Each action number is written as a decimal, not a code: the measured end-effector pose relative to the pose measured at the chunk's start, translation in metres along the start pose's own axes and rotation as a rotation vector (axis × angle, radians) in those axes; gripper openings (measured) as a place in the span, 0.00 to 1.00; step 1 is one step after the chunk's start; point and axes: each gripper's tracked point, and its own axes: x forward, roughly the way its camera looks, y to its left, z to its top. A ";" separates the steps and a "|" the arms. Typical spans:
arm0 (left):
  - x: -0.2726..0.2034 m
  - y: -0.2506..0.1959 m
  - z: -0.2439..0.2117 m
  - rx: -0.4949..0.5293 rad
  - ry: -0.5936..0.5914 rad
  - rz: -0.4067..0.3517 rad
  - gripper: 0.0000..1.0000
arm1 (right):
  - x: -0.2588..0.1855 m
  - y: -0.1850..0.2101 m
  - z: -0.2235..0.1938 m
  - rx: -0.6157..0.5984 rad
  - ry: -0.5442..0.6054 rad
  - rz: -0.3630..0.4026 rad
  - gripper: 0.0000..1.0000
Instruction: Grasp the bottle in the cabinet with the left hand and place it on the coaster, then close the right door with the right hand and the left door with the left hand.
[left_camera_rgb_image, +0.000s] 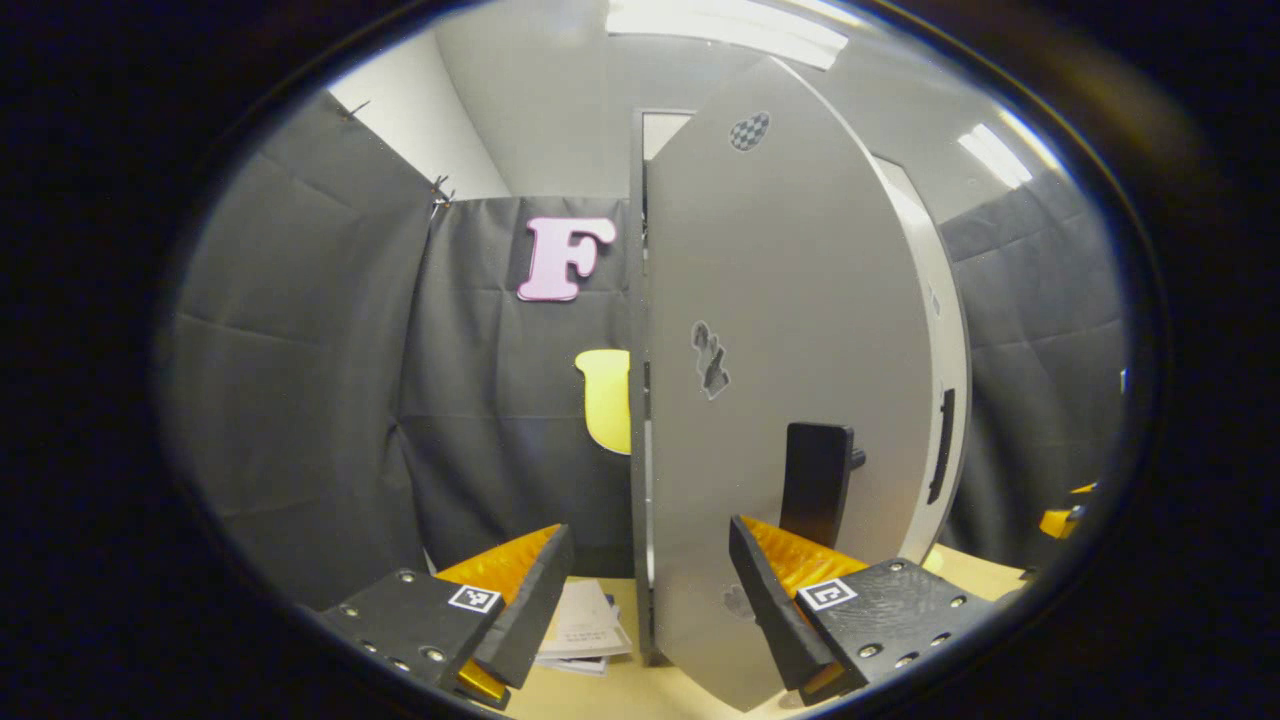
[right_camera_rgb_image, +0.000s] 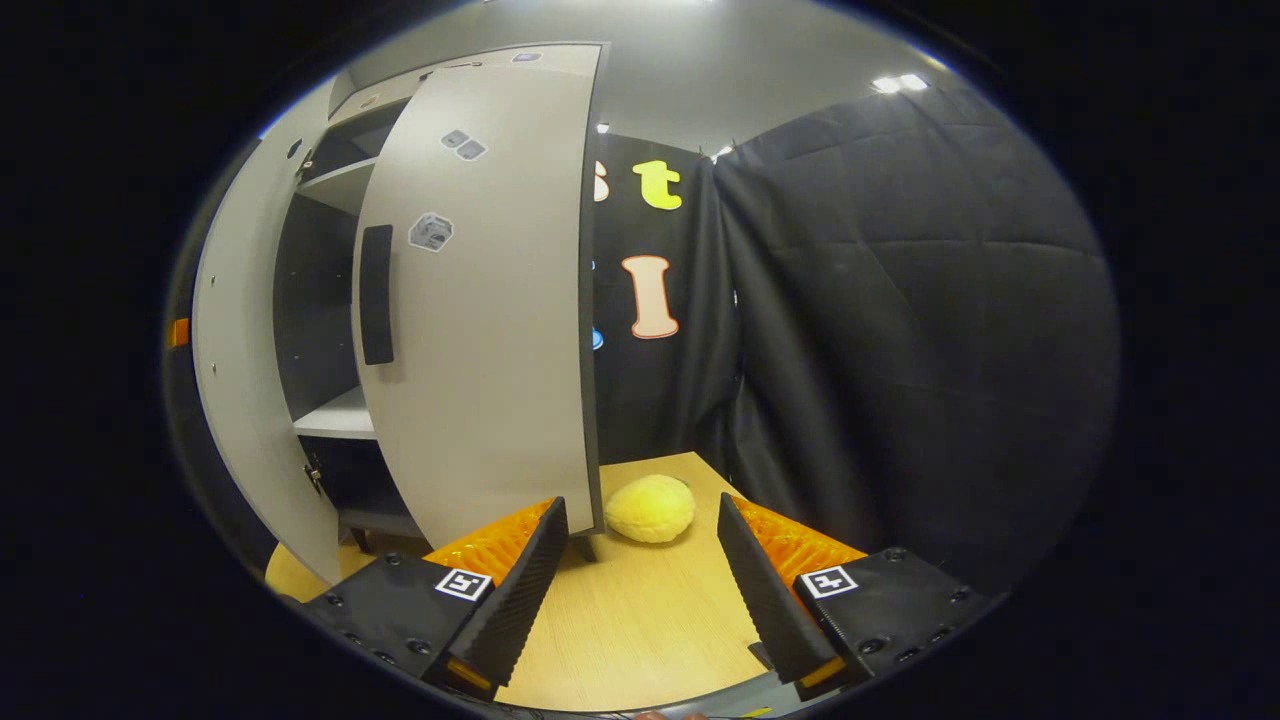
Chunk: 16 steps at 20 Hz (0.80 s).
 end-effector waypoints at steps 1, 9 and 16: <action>0.000 -0.001 -0.001 -0.004 -0.003 -0.010 0.99 | -0.003 -0.006 0.000 0.003 0.000 -0.016 0.96; 0.004 -0.007 0.001 -0.057 -0.046 -0.115 0.92 | -0.025 -0.023 0.009 0.061 -0.044 -0.076 0.96; 0.005 -0.005 0.000 -0.022 -0.023 -0.053 0.99 | -0.020 -0.004 0.016 0.054 -0.063 -0.006 0.92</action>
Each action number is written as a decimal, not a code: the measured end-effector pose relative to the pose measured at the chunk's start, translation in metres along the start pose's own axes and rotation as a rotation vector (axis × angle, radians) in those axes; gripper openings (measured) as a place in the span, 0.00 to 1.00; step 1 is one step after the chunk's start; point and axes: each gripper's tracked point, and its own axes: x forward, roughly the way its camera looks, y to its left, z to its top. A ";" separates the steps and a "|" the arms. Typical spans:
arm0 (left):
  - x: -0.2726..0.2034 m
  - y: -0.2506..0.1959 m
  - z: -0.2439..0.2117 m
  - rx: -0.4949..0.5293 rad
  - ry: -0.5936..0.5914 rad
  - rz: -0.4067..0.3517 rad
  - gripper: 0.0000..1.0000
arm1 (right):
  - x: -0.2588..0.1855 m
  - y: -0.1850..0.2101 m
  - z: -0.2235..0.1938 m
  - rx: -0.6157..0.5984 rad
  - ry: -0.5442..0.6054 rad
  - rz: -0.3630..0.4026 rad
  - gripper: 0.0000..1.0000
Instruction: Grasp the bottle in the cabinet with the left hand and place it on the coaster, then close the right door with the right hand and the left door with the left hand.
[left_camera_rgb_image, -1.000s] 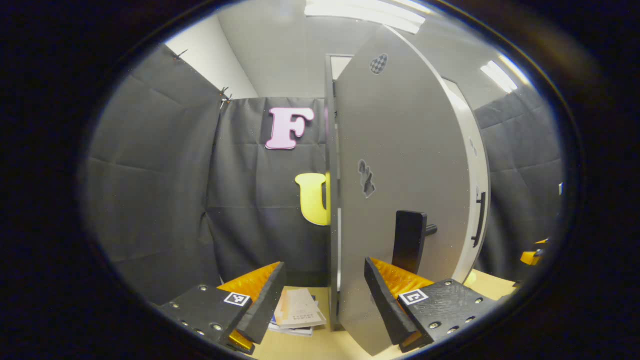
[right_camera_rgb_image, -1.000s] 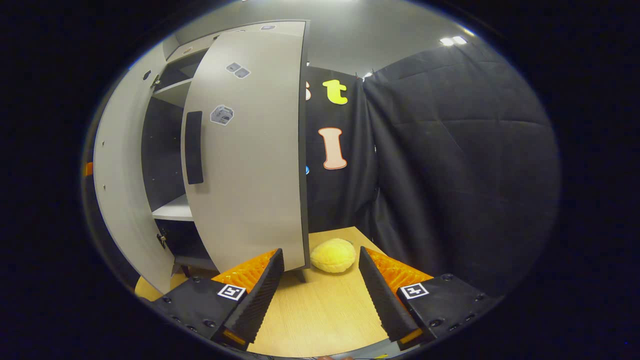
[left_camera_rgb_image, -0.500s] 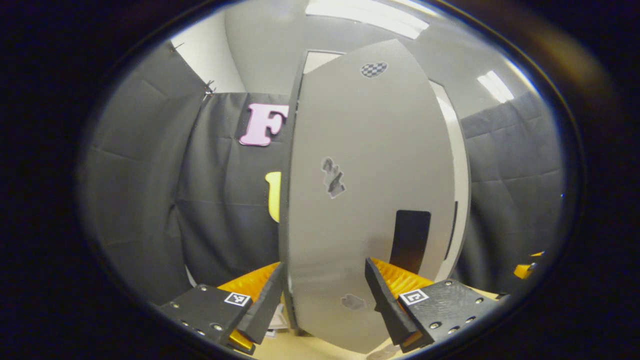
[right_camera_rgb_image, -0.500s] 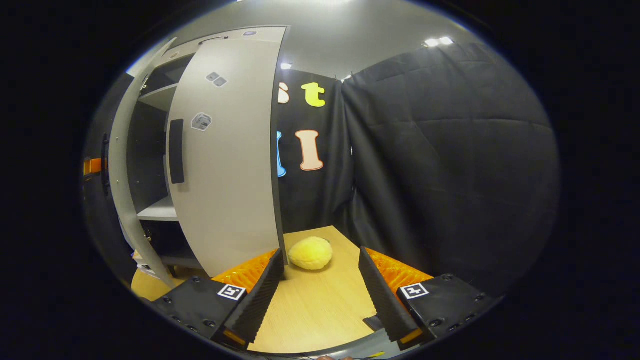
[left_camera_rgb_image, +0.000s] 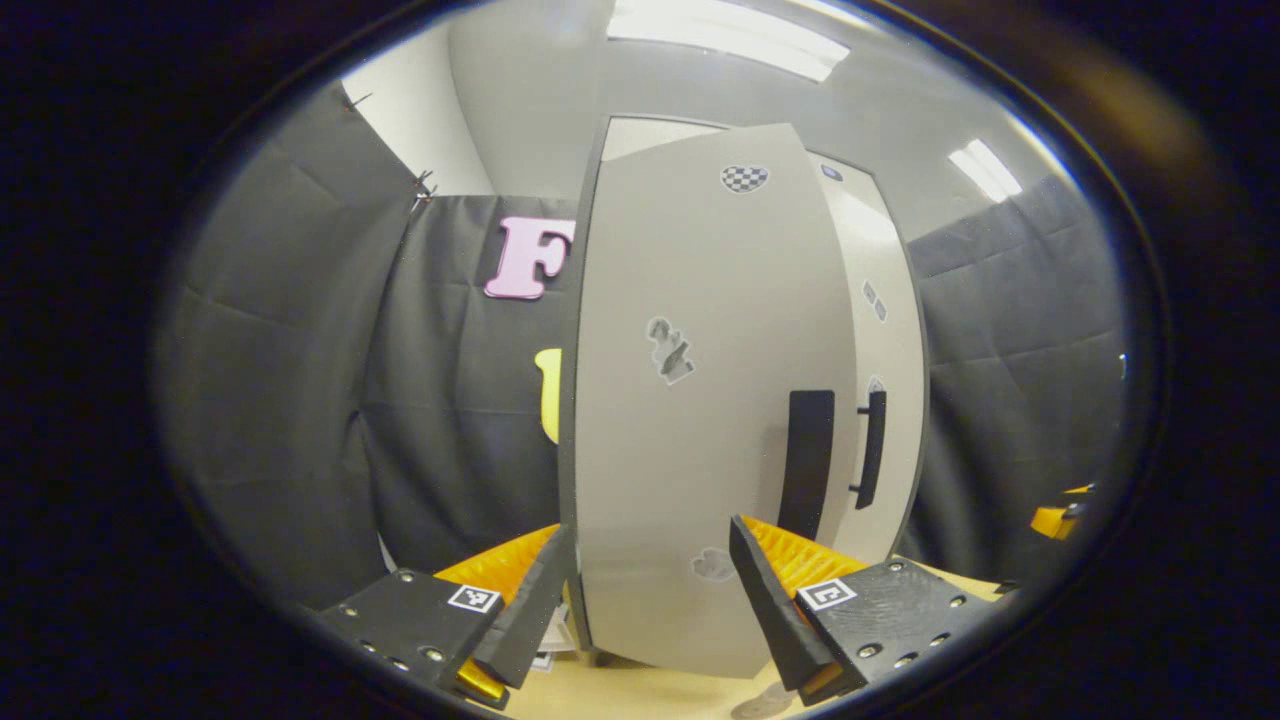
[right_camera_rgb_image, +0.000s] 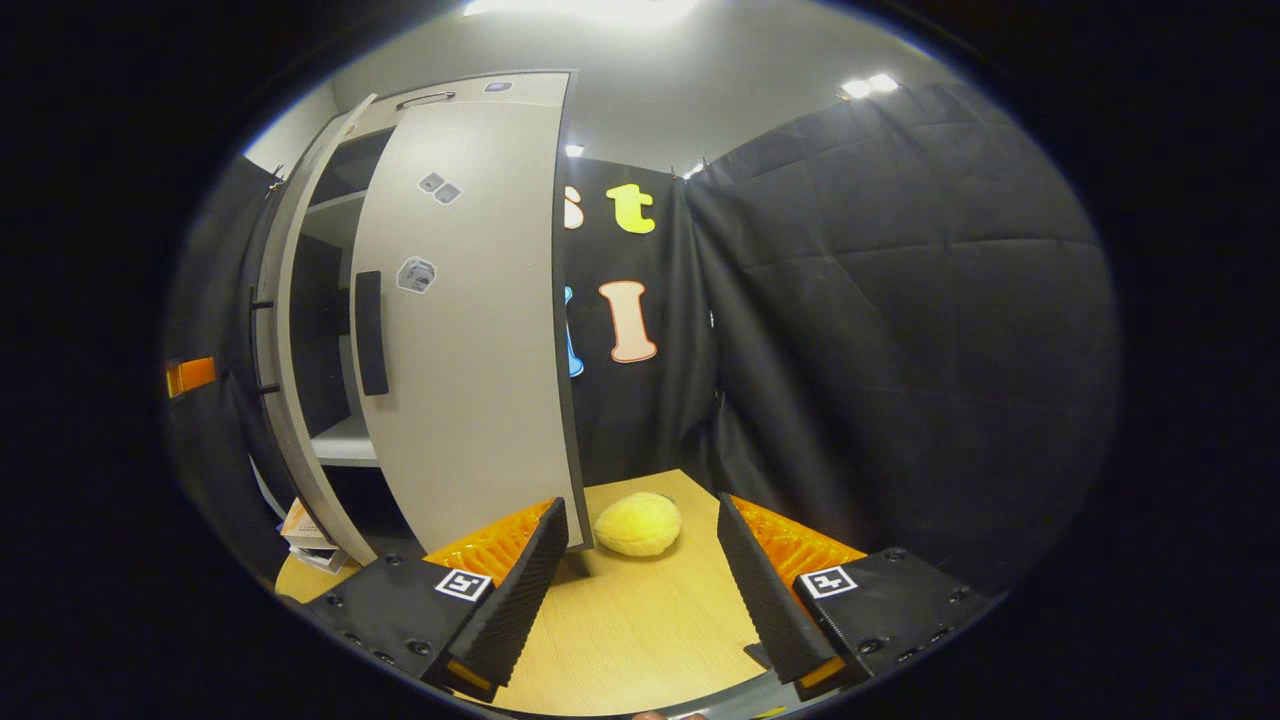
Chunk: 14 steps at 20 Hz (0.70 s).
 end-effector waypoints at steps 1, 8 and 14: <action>-0.001 0.000 0.000 0.003 0.005 0.010 0.99 | 0.003 0.006 0.001 0.006 0.004 0.018 0.92; -0.013 0.015 0.014 0.021 0.024 0.078 0.95 | 0.022 0.048 0.032 0.017 -0.041 0.134 0.96; -0.032 0.027 0.010 -0.014 0.004 0.158 0.92 | 0.024 0.076 0.054 0.029 -0.072 0.211 0.92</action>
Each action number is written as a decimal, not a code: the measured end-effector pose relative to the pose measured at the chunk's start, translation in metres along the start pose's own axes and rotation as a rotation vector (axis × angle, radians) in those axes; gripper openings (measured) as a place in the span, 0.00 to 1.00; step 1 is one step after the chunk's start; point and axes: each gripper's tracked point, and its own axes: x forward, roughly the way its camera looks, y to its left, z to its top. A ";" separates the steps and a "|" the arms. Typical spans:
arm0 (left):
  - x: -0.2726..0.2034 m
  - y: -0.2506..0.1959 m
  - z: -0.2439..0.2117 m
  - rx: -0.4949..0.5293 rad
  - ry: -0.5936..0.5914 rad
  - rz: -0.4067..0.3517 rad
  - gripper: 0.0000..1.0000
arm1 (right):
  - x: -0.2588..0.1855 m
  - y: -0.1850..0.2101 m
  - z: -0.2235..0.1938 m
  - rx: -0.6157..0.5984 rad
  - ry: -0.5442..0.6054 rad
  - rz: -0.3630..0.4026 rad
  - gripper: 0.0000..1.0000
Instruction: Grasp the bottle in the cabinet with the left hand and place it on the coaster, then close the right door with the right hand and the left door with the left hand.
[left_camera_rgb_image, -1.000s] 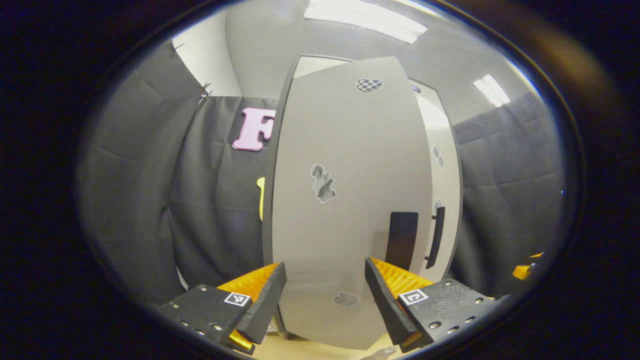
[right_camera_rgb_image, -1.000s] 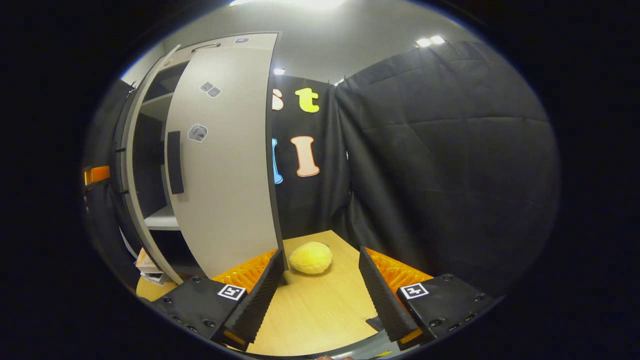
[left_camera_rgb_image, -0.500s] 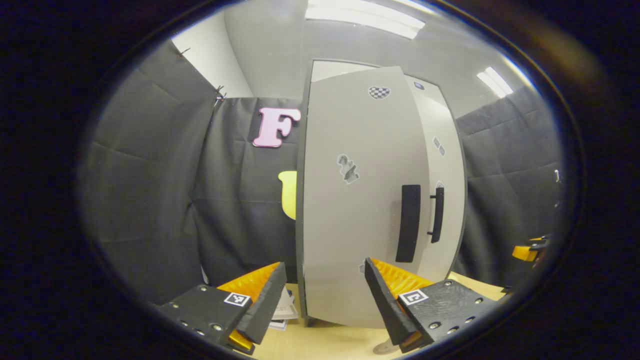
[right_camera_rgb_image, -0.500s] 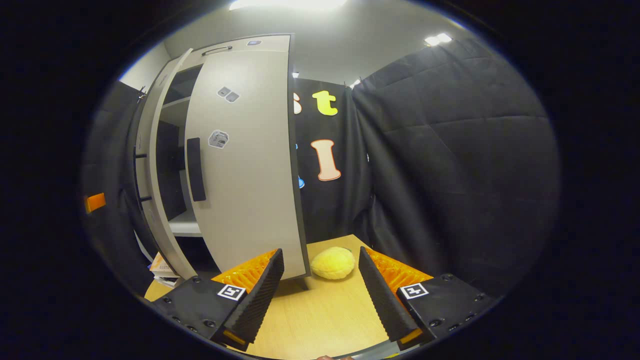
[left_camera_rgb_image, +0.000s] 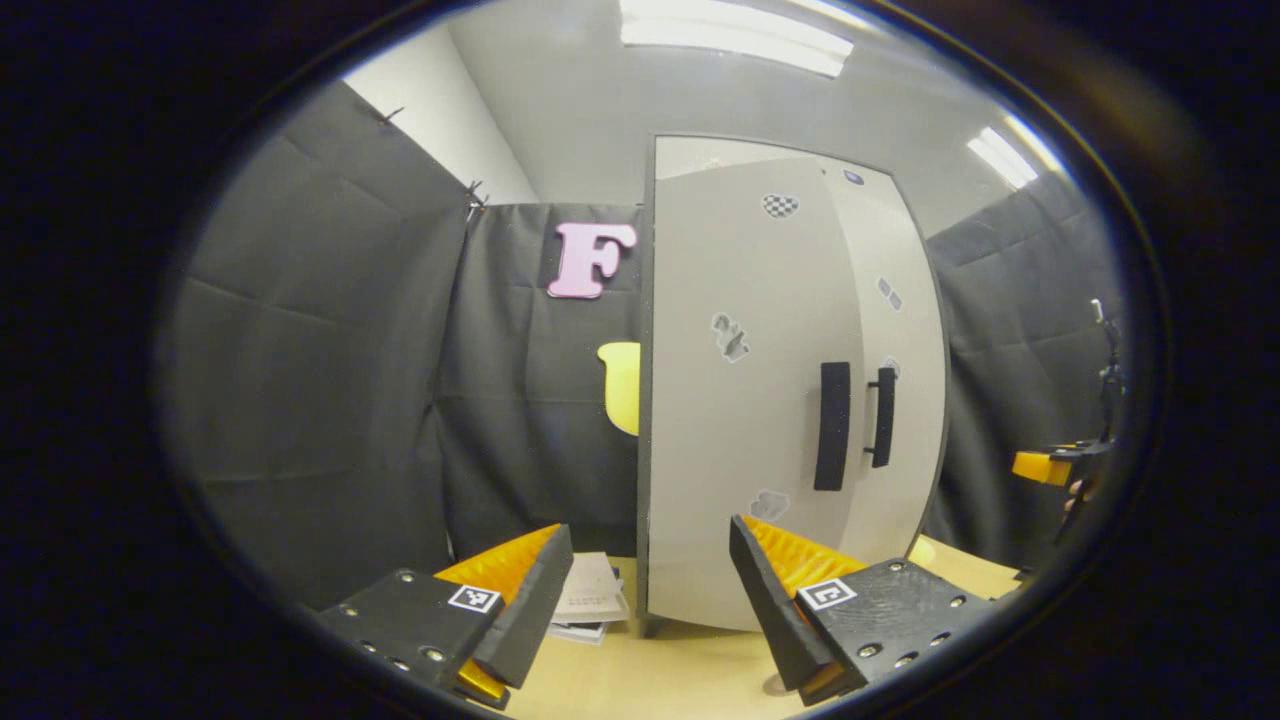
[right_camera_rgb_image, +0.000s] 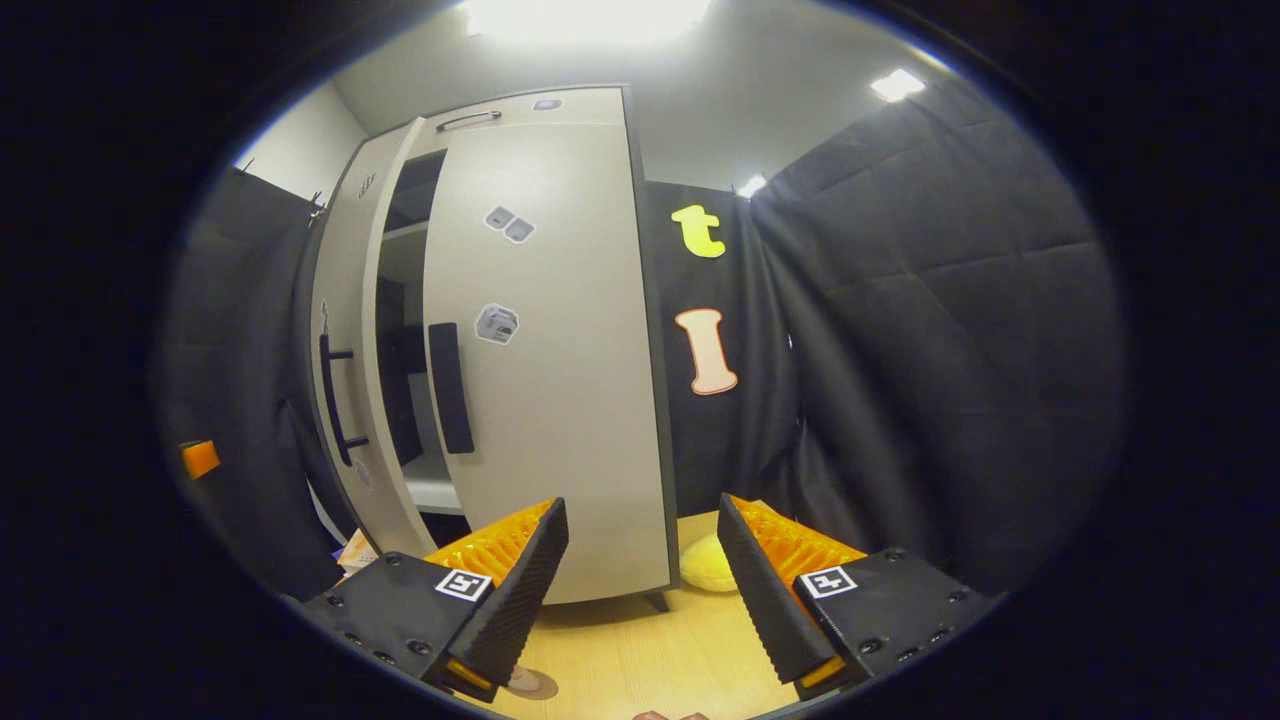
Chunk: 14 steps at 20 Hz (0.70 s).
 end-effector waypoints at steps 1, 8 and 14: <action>-0.004 0.000 -0.007 -0.021 0.001 0.016 0.99 | 0.001 0.004 0.003 0.020 0.003 0.016 0.96; -0.008 -0.006 -0.047 0.025 0.080 0.010 0.85 | 0.002 0.007 0.017 0.054 -0.033 0.006 0.96; -0.001 -0.013 -0.044 -0.020 0.049 -0.010 0.99 | 0.001 0.000 0.008 0.039 -0.024 -0.033 0.96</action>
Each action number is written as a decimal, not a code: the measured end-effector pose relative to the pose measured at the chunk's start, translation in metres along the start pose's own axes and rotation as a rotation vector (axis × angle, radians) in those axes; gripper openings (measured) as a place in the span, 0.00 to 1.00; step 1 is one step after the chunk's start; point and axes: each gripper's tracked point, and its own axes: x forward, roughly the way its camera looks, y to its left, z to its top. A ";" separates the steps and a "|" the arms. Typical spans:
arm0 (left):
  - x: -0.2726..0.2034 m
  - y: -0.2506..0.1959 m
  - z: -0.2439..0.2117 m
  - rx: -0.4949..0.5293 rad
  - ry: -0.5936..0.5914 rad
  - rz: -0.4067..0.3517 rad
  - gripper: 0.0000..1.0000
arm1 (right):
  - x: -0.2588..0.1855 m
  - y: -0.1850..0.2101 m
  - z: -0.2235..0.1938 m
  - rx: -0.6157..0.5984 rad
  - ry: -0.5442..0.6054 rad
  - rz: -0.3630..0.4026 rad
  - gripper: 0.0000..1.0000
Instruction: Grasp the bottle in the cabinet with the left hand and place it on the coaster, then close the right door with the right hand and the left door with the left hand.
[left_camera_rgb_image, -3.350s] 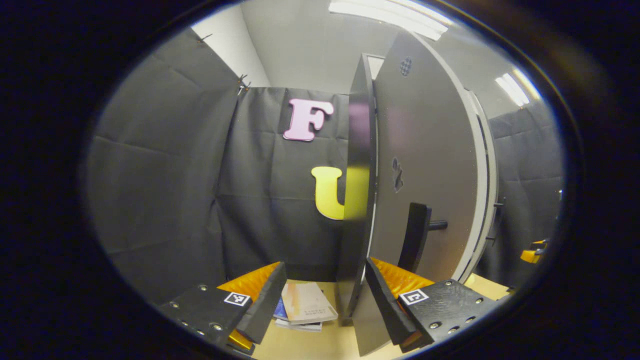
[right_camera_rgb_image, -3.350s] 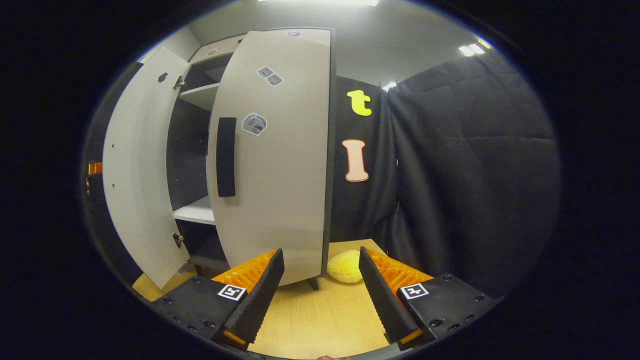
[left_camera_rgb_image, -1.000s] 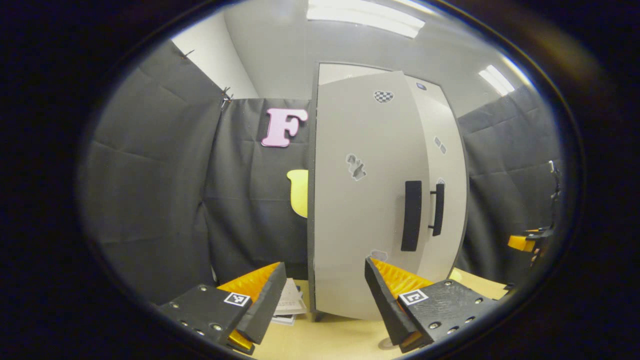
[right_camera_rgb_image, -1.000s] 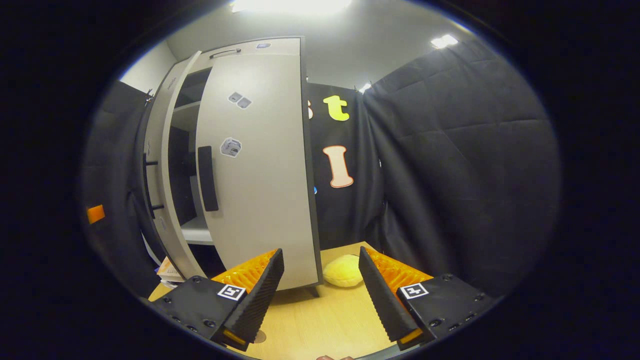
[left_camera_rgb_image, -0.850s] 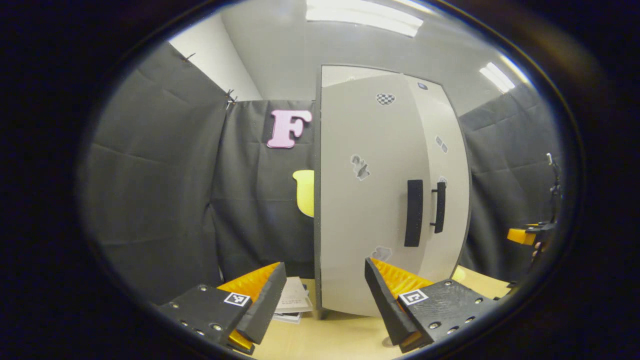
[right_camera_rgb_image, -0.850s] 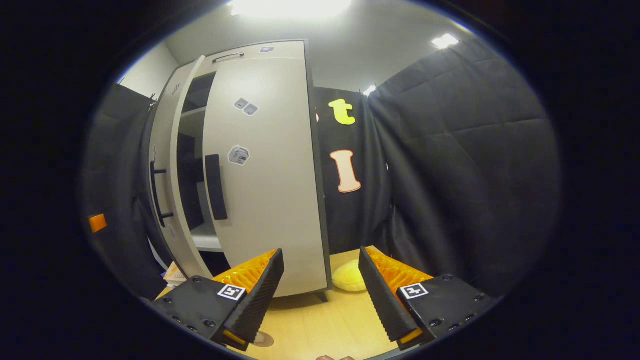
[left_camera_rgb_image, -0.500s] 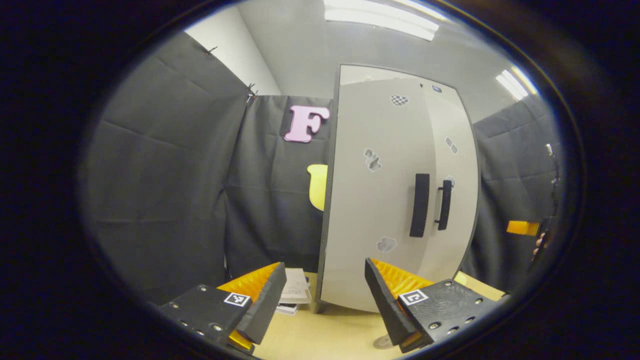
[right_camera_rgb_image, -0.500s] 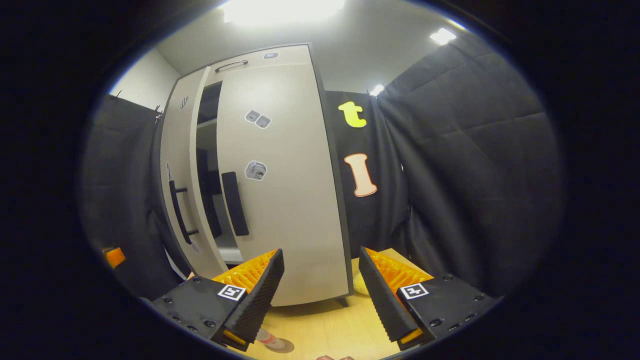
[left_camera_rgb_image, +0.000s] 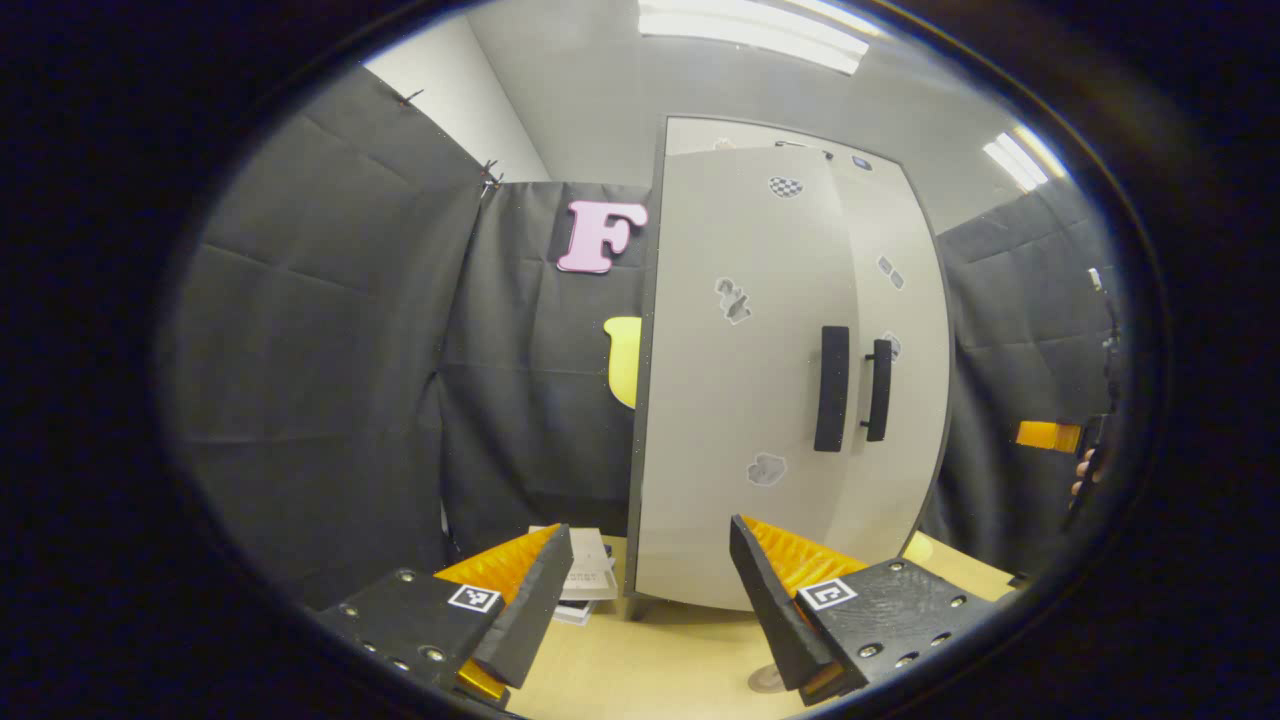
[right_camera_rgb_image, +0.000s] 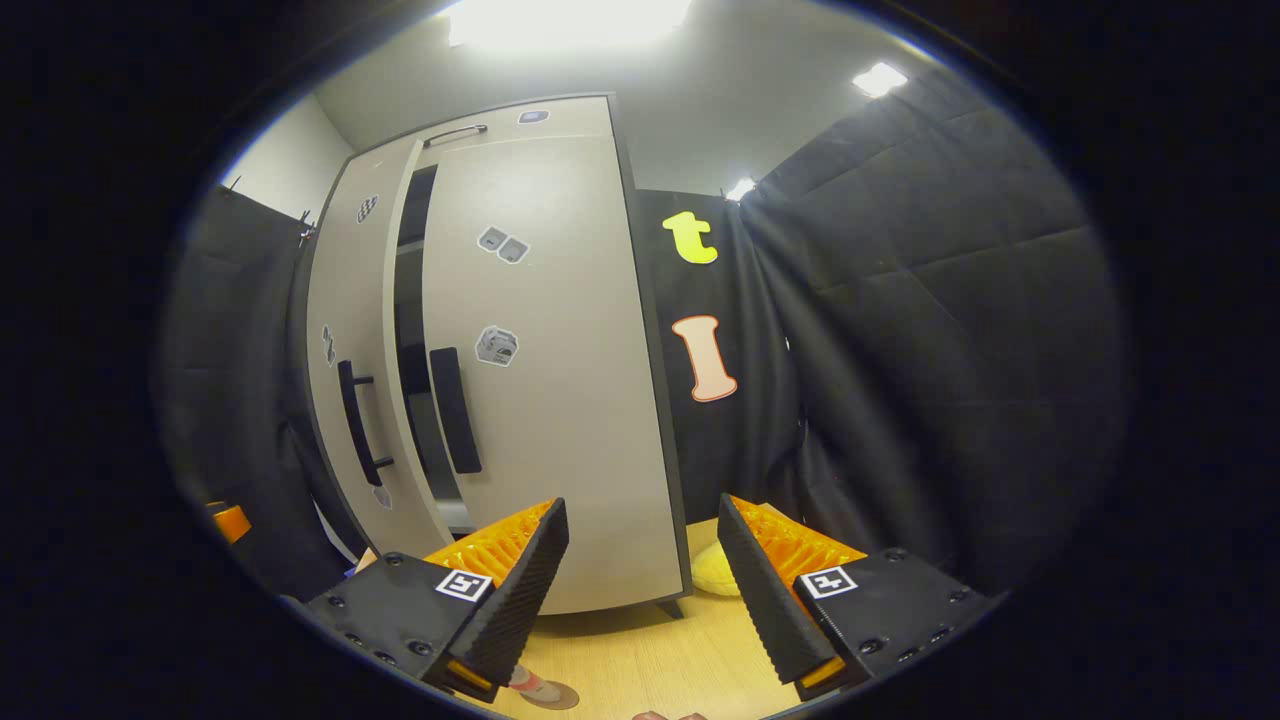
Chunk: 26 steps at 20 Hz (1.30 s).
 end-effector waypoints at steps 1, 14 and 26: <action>0.001 0.001 -0.001 0.005 -0.003 -0.001 0.99 | -0.001 -0.001 0.000 -0.006 0.000 -0.005 0.92; 0.032 0.003 0.025 0.059 -0.095 -0.037 0.89 | -0.009 -0.020 0.003 -0.030 -0.023 -0.091 0.92; 0.043 -0.045 0.036 0.075 -0.141 -0.171 0.84 | -0.006 -0.023 -0.003 -0.041 -0.019 -0.098 0.96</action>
